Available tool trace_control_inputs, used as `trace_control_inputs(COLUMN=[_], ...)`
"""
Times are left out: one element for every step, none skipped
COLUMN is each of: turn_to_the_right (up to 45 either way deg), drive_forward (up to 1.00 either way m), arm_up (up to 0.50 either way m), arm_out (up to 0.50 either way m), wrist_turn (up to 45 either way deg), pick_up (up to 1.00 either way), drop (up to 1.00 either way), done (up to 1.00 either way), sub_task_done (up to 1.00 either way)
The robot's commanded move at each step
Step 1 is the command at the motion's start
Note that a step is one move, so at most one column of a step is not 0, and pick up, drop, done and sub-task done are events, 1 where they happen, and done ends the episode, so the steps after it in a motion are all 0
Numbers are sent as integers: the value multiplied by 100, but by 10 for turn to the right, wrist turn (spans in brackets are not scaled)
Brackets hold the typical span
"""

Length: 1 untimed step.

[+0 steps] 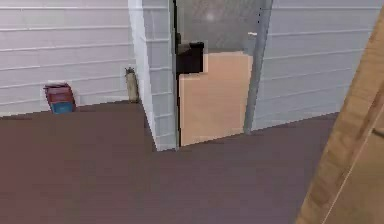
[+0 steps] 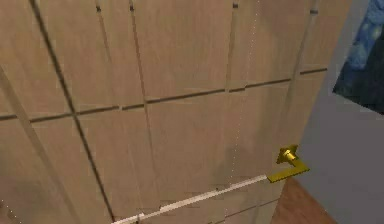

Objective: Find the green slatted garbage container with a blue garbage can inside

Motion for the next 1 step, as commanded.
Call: trace_control_inputs(turn_to_the_right=[-150], drive_forward=[0], arm_up=[0], arm_out=[0], wrist_turn=[0], pick_up=[0], drop=[0], done=[0], sub_task_done=[0])
